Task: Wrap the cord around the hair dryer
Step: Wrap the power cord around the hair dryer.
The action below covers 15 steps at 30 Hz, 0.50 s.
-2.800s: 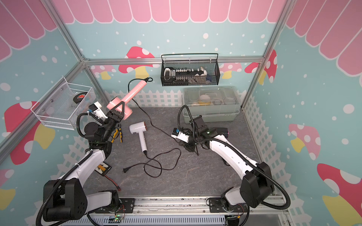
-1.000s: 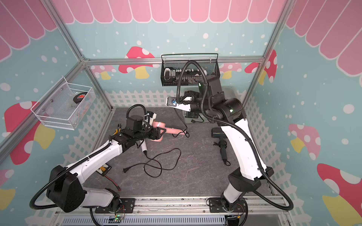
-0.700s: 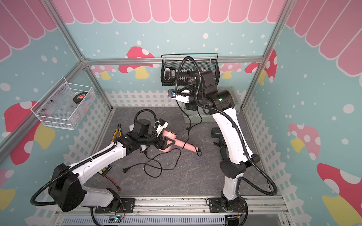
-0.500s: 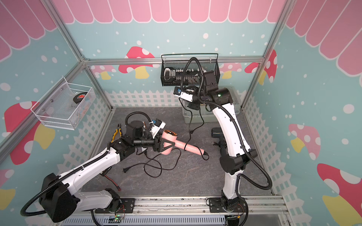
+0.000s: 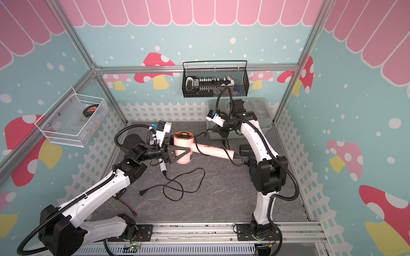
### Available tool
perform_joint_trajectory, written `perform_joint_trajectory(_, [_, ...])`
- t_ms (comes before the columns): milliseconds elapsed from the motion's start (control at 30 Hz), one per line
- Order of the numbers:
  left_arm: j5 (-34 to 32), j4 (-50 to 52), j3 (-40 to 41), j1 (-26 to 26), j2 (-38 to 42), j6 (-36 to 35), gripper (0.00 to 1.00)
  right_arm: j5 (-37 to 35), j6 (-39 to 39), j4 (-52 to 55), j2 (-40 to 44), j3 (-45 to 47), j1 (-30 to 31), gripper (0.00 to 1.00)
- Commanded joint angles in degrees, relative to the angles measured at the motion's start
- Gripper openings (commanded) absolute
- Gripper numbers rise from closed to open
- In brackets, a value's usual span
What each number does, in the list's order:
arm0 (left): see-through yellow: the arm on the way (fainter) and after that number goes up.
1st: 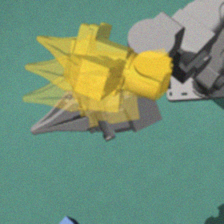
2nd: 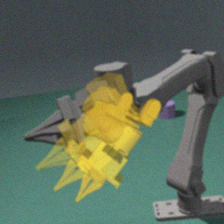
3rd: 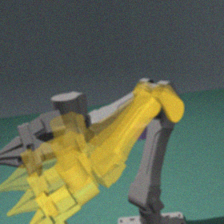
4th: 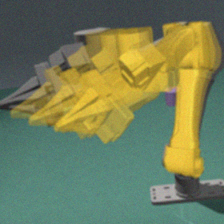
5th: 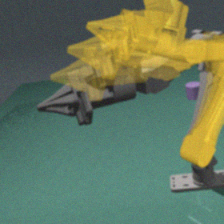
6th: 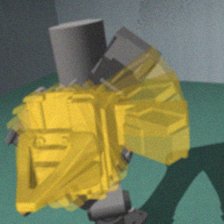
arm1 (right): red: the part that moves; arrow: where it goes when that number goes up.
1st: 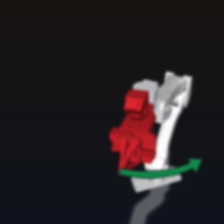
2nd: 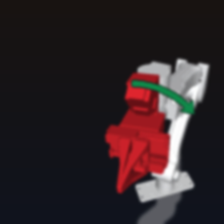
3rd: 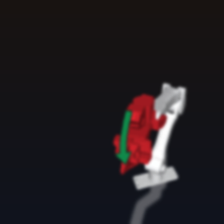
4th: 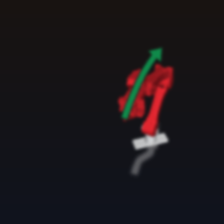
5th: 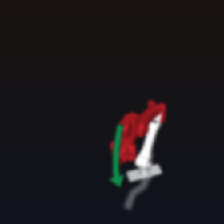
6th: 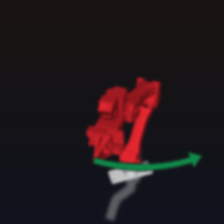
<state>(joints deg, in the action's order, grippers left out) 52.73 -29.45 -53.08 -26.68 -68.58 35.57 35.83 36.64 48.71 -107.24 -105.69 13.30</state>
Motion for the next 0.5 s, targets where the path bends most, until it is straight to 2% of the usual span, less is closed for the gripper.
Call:
perform_joint_trajectory(0, [-3.33,-15.22,1.11,2.89,2.14,7.93,0.0,5.38,-4.97,-9.71,6.19,7.21,-0.73,0.0])
perform_joint_trajectory(267, [-15.94,-15.72,2.38,11.42,3.26,8.66,0.0,8.59,-11.6,-19.4,12.16,22.58,-0.73,0.0])
perform_joint_trajectory(467, [-27.02,-1.95,0.85,15.61,5.37,1.64,0.0,9.24,-13.53,-21.37,17.0,30.16,-0.13,0.0])
